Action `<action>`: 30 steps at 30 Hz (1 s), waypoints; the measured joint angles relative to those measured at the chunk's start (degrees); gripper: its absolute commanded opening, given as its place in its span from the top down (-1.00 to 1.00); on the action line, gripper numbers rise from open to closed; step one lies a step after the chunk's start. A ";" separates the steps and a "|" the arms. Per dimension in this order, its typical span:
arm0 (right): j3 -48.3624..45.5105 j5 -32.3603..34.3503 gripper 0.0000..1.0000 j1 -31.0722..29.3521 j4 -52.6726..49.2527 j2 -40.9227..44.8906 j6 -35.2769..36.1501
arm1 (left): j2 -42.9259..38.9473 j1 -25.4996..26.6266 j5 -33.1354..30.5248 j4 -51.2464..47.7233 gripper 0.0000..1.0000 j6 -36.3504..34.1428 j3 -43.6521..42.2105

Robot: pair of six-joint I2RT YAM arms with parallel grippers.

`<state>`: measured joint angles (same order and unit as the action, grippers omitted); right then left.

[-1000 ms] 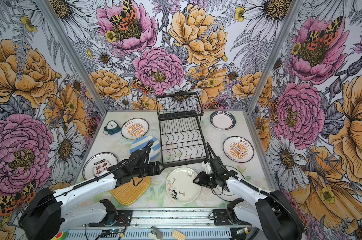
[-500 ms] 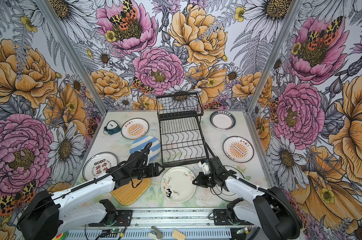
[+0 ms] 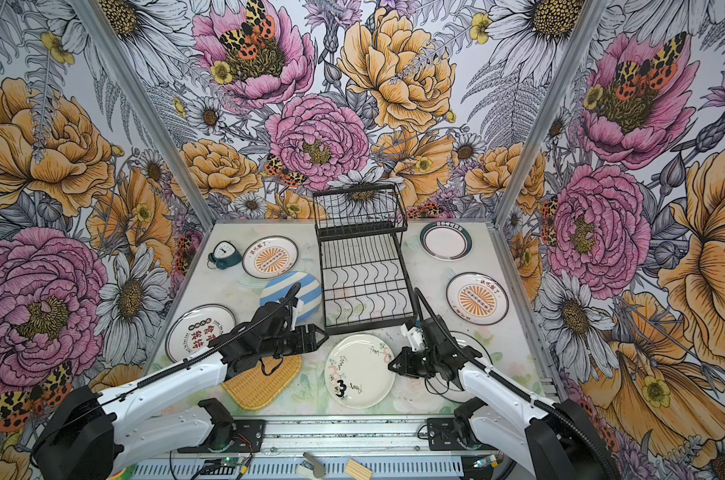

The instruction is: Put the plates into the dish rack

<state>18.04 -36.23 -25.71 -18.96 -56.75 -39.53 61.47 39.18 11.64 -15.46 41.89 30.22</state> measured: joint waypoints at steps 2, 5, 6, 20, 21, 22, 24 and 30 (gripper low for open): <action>0.00 0.00 1.00 0.00 -1.01 1.40 -0.33 | -0.15 -0.31 0.76 0.72 -0.60 0.00 -0.28; 0.00 -0.13 1.00 0.00 -2.27 3.65 -1.44 | -0.55 -0.87 2.67 1.84 -0.58 0.09 -1.16; 0.02 -0.28 1.00 0.00 -2.56 4.42 -1.88 | -0.66 -1.05 3.37 2.34 -0.56 0.17 -1.51; 8.09 -1.57 1.00 0.00 -4.61 7.89 -6.75 | -4.68 -3.98 12.15 6.25 -0.37 0.24 -3.87; 8.94 -1.60 1.00 0.00 -4.61 7.82 -6.82 | -4.83 -4.20 12.68 6.51 -0.33 0.26 -3.96; 9.88 -1.62 1.00 0.00 -4.63 7.58 -6.97 | -4.94 -4.37 13.09 6.80 -0.30 0.31 -4.09; 11.87 -1.64 1.00 0.00 -4.61 6.67 -6.99 | -5.14 -4.87 13.97 7.76 -0.24 0.74 -4.50; 15.93 -2.32 1.00 0.00 -4.57 3.41 -6.73 | -5.09 -6.69 16.90 12.33 -0.06 3.19 -4.87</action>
<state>33.98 -38.54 -25.71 -23.53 -53.34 -46.26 56.38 32.49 28.53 -3.14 45.08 25.34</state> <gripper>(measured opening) 0.078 0.565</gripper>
